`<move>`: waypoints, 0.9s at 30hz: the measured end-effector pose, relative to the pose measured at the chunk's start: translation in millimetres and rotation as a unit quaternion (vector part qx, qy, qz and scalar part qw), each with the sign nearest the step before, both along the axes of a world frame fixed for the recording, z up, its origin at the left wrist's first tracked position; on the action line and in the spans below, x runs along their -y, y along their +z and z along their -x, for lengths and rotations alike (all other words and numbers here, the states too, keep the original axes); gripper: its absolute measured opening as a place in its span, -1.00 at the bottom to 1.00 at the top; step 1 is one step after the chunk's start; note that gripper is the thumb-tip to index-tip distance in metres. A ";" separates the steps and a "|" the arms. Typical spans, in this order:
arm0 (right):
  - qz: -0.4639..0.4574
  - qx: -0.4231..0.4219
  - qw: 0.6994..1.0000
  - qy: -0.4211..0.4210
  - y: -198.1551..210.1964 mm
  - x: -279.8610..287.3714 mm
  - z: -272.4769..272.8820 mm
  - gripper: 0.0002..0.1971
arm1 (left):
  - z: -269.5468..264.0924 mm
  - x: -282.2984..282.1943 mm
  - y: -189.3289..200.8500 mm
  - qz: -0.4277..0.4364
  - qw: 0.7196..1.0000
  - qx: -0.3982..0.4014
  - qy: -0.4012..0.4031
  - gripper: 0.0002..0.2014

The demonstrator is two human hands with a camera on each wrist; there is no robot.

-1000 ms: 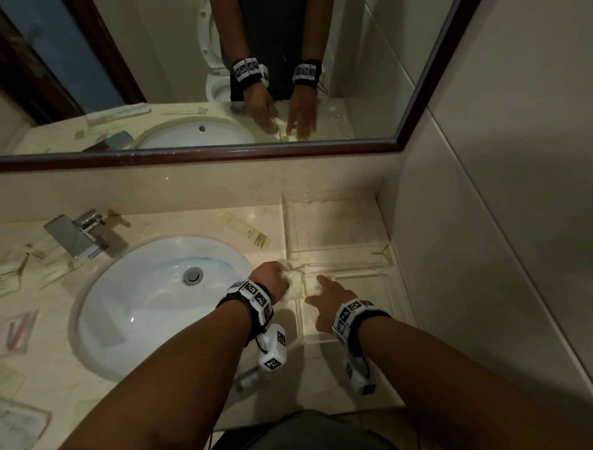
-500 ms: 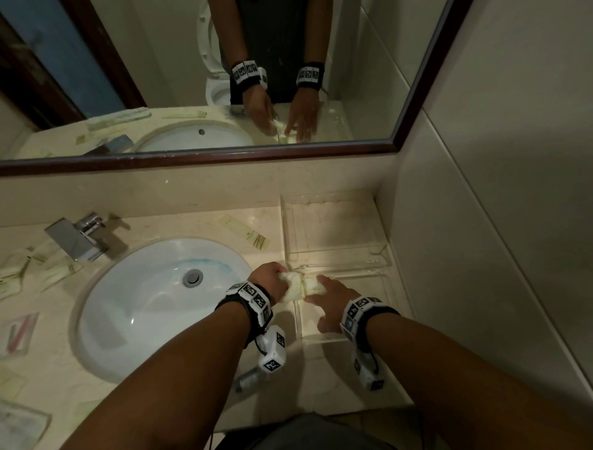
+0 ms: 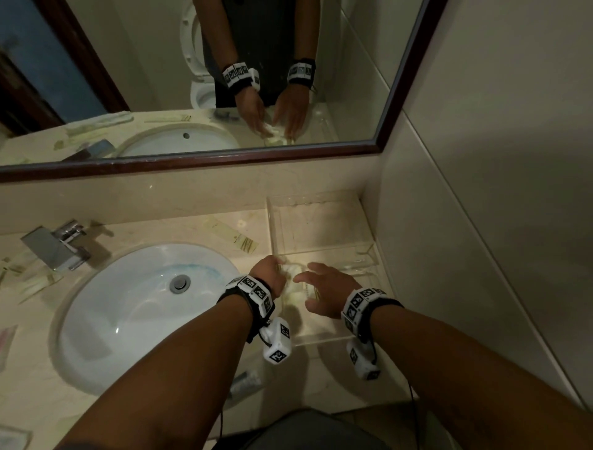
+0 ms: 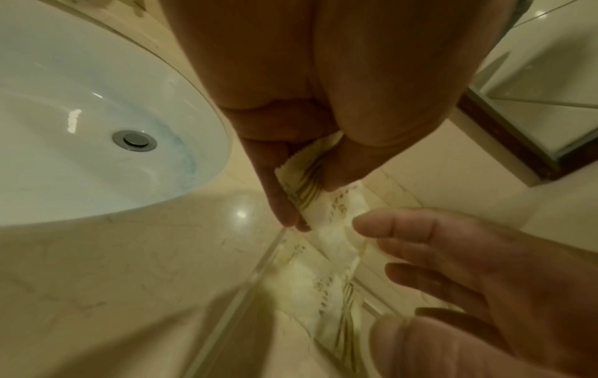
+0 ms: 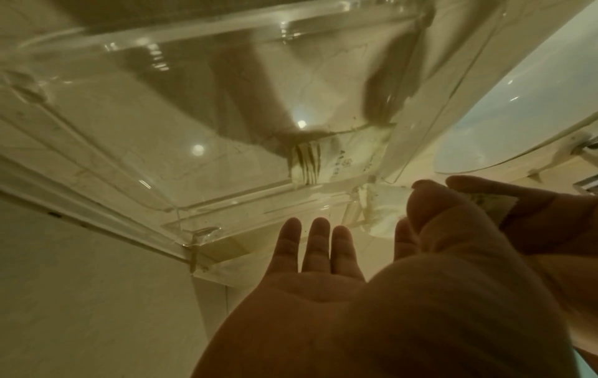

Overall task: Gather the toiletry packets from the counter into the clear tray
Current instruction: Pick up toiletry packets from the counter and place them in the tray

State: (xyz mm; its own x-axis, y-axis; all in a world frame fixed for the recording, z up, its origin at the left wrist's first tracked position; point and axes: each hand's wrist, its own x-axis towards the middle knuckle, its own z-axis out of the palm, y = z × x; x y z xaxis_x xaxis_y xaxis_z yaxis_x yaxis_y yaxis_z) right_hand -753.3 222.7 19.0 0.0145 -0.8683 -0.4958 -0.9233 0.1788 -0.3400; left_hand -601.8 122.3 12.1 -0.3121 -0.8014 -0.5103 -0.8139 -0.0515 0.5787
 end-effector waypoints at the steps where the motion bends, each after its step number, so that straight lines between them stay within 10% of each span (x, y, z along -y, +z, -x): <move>1: -0.008 0.002 1.000 -0.004 1.3 -0.2 0.2 -0.34 | 2.2 -1.1 0.8 0.004 1.000 -0.002 0.007 -0.69; 14: 0.019 0.027 0.998 -0.049 -2.2 -9.1 6.2 -0.20 | 28.8 -11.6 3.9 -0.058 0.996 -0.064 0.038 -0.64; 27: 0.031 -0.041 0.992 -0.113 -1.4 -20.0 28.4 -0.50 | 36.4 -9.1 -16.7 -0.041 0.999 -0.014 0.007 -0.42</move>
State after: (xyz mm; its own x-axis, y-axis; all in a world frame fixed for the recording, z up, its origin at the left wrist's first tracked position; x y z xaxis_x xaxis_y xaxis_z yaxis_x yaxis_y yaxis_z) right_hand -781.8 242.6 17.6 -0.2220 -0.8741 -0.4320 -0.8875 0.3646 -0.2816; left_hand -638.2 131.4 -4.5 -0.3152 -0.7625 -0.5650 -0.7965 -0.1112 0.5944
